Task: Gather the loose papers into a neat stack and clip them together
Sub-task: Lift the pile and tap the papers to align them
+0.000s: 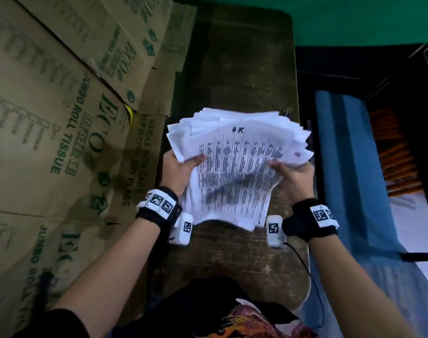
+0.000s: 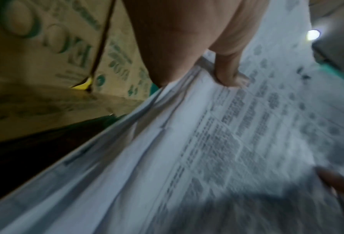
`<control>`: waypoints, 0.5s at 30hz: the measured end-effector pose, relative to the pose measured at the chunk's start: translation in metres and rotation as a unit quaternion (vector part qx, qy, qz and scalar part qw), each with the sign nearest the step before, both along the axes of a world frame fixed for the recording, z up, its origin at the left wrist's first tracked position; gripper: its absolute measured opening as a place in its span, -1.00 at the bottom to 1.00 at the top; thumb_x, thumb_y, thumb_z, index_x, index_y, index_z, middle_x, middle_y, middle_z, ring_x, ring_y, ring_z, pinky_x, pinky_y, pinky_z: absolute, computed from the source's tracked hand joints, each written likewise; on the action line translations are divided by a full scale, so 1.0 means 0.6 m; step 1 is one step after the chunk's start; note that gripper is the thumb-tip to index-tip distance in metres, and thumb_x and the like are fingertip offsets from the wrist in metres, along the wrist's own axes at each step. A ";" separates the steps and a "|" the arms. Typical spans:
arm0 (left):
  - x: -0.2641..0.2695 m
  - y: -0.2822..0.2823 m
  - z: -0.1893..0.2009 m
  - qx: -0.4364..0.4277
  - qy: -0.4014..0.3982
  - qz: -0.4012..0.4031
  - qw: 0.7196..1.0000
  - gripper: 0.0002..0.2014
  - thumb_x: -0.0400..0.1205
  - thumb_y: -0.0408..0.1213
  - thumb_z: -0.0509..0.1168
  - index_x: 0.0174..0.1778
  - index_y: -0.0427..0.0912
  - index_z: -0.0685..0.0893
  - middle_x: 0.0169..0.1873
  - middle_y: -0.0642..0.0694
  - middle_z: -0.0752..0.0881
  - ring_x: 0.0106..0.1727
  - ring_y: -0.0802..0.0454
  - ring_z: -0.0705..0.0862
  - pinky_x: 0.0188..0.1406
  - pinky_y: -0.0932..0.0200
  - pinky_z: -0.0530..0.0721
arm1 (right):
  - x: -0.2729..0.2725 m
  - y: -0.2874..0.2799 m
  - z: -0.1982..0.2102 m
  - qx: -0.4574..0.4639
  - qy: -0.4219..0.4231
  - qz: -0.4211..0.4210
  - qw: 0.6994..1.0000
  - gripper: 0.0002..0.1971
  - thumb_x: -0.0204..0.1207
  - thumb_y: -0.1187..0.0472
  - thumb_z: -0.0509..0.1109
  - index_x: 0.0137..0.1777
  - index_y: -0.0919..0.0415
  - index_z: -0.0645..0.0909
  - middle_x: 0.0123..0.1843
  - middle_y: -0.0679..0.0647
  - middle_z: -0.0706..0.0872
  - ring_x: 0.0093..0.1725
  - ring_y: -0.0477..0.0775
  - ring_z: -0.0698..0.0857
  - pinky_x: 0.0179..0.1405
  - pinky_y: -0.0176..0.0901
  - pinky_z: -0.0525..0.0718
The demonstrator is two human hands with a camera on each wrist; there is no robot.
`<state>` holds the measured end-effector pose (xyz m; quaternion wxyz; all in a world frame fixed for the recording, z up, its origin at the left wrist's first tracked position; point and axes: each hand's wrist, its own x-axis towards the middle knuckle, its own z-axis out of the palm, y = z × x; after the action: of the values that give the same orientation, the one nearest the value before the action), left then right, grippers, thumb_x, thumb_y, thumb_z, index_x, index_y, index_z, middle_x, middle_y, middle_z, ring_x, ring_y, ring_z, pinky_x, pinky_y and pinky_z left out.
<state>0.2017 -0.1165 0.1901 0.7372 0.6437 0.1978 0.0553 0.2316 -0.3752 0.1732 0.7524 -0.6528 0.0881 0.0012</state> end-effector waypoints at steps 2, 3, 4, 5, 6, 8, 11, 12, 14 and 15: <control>-0.005 -0.019 0.013 0.045 -0.054 0.034 0.997 -0.73 0.44 -0.48 0.52 -0.33 0.05 0.74 -0.43 0.32 0.77 -0.29 0.42 0.74 -0.28 0.40 0.68 | 0.002 0.009 0.021 -0.014 -0.050 -0.039 0.998 -0.81 0.34 0.41 0.59 -0.12 0.55 0.73 -0.15 0.38 0.80 -0.18 0.16 0.79 0.03 0.09 0.77; -0.009 -0.024 0.015 0.074 -0.064 0.047 0.994 -0.71 0.44 -0.43 0.53 -0.41 0.10 0.73 -0.47 0.31 0.75 -0.34 0.43 0.71 -0.30 0.33 0.69 | 0.003 0.014 0.031 -0.018 -0.074 -0.048 0.996 -0.79 0.36 0.39 0.59 -0.09 0.54 0.72 -0.11 0.36 0.80 -0.13 0.17 0.79 0.03 0.11 0.77; -0.014 -0.027 0.016 0.090 -0.076 0.053 0.992 -0.73 0.44 -0.40 0.54 -0.40 0.11 0.72 -0.41 0.26 0.77 -0.32 0.42 0.71 -0.25 0.24 0.71 | 0.003 0.020 0.043 -0.017 -0.093 -0.056 0.994 -0.83 0.38 0.41 0.57 -0.07 0.48 0.73 -0.09 0.30 0.81 -0.10 0.14 0.78 0.03 0.09 0.77; -0.019 -0.027 0.017 0.096 -0.090 0.057 0.990 -0.78 0.44 -0.39 0.55 -0.26 0.06 0.73 -0.25 0.18 0.79 -0.20 0.39 0.74 -0.11 0.20 0.73 | 0.002 0.022 0.055 -0.007 -0.106 -0.053 0.993 -0.85 0.39 0.45 0.55 -0.05 0.43 0.74 -0.08 0.22 0.82 -0.07 0.13 0.78 0.03 0.06 0.76; -0.021 -0.021 0.017 0.093 -0.104 0.054 0.989 -0.80 0.43 -0.40 0.55 -0.11 -0.09 0.74 -0.08 0.05 0.79 -0.04 0.33 0.75 0.04 0.20 0.72 | 0.002 0.020 0.063 0.018 -0.112 -0.042 0.993 -0.82 0.38 0.49 0.53 -0.02 0.40 0.73 -0.06 0.18 0.82 -0.04 0.13 0.77 0.05 0.04 0.75; -0.018 0.003 0.012 0.041 -0.114 0.022 0.992 -0.57 0.38 -0.32 0.59 0.13 -0.36 0.68 0.12 -0.12 0.74 0.16 0.14 0.73 0.19 0.17 0.67 | 0.007 0.001 0.071 0.054 -0.112 0.016 0.992 -0.71 0.35 0.53 0.54 0.07 0.41 0.70 0.01 0.20 0.81 0.03 0.18 0.76 0.09 0.05 0.74; -0.008 0.036 0.005 -0.039 -0.081 -0.059 0.994 -0.40 0.25 -0.16 0.67 0.19 -0.23 0.68 0.17 -0.20 0.74 0.24 -0.18 0.70 0.28 -0.23 0.64 | 0.014 -0.022 0.054 0.003 -0.080 0.109 0.991 -0.55 0.28 0.46 0.58 0.19 0.50 0.62 0.09 0.27 0.79 0.05 0.21 0.76 0.06 0.05 0.75; -0.006 0.042 0.003 -0.021 -0.069 -0.072 0.995 -0.46 0.23 -0.19 0.67 0.14 -0.10 0.73 0.14 -0.15 0.76 0.22 -0.19 0.70 0.28 -0.30 0.63 | 0.016 -0.024 0.047 -0.020 -0.067 0.121 0.990 -0.55 0.28 0.45 0.59 0.18 0.48 0.62 0.05 0.22 0.81 0.00 0.17 0.77 0.01 0.02 0.77; -0.006 0.045 0.003 0.013 -0.056 -0.076 0.995 -0.55 0.22 -0.27 0.65 0.03 0.00 0.78 0.08 -0.08 0.79 0.19 -0.14 0.73 0.27 -0.30 0.64 | 0.015 -0.026 0.039 -0.051 -0.060 0.125 0.989 -0.61 0.32 0.50 0.56 0.16 0.39 0.63 -0.04 0.03 0.85 -0.10 0.02 0.80 -0.13 -0.11 0.79; -0.005 0.043 0.004 0.016 -0.055 -0.065 0.996 -0.57 0.23 -0.29 0.64 0.02 -0.01 0.78 0.07 -0.08 0.80 0.17 -0.12 0.74 0.25 -0.26 0.66 | 0.014 -0.026 0.037 -0.058 -0.063 0.126 0.988 -0.62 0.35 0.53 0.53 0.18 0.38 0.62 -0.05 -0.01 0.85 -0.09 0.00 0.80 -0.14 -0.14 0.79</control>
<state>0.1988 -0.0908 0.1926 0.7386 0.6629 0.1137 0.0456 0.2399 -0.3909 0.1956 0.7111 -0.7001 -0.0427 0.0496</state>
